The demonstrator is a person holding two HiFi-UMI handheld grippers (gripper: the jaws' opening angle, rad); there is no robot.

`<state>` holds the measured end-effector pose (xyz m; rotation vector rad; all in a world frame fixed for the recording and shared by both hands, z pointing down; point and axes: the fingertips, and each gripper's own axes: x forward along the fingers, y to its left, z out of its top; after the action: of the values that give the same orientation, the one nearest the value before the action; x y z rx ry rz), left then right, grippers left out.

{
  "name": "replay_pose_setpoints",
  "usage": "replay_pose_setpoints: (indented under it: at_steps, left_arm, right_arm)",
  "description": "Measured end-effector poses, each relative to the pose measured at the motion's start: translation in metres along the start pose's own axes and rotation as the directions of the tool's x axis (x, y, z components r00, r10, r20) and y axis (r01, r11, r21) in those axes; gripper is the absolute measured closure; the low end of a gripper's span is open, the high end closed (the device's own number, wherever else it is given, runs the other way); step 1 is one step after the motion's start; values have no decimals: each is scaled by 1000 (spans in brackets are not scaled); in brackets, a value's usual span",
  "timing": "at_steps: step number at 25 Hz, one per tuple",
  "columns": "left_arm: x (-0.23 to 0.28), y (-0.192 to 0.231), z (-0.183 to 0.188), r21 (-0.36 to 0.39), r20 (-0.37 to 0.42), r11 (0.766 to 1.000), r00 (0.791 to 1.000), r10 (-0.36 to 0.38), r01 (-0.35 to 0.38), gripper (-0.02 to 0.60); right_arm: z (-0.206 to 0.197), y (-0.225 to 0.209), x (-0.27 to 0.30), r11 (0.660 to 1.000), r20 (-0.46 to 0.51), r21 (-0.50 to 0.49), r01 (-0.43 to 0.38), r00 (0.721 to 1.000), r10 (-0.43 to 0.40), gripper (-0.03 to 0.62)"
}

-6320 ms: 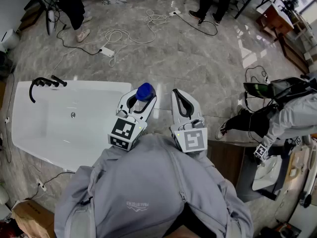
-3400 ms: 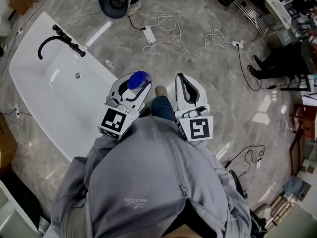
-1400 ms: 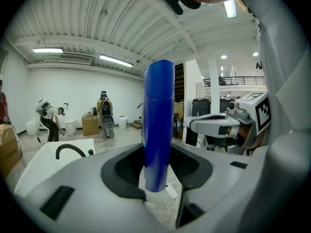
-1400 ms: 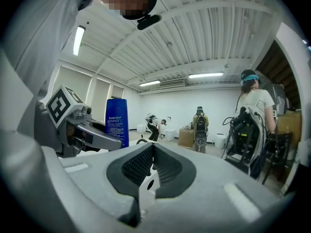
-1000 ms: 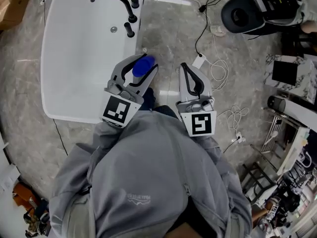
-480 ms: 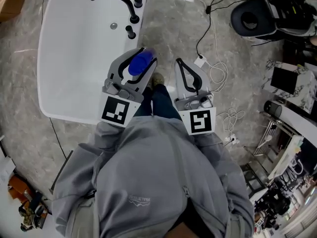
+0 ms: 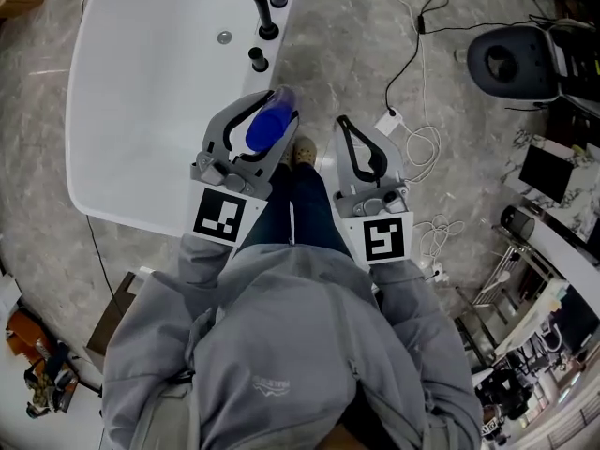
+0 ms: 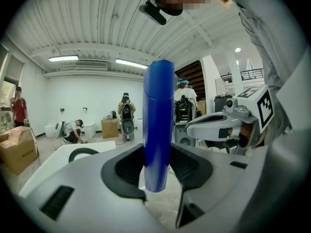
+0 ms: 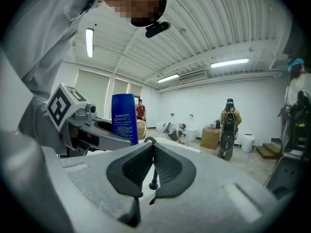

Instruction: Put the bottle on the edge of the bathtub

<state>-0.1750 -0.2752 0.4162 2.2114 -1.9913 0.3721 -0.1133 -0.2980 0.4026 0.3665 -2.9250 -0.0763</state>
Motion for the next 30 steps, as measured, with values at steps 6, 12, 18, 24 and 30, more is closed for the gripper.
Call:
replay_pose_setpoints:
  at_steps: [6, 12, 18, 24, 30]
  left_arm:
    - [8, 10, -56, -19, -49, 1000, 999, 16, -17, 426]
    - [16, 24, -113, -48, -94, 998, 995, 31, -35, 425]
    - [23, 38, -159, -70, -109, 996, 993, 47, -55, 425]
    - [34, 51, -190, -64, -117, 995, 991, 63, -71, 425]
    - [43, 53, -216, -61, -112, 997, 992, 49, -56, 425]
  right_arm:
    - [-43, 8, 24, 999, -18, 4, -48, 999, 48, 591]
    - [-87, 23, 53, 995, -34, 15, -100, 994, 100, 591]
    - [-126, 38, 78, 991, -57, 20, -135, 989, 136, 591]
    - [-157, 48, 97, 987, -84, 16, -162, 983, 162, 591]
    - [-177, 55, 108, 984, -111, 22, -174, 978, 175, 591]
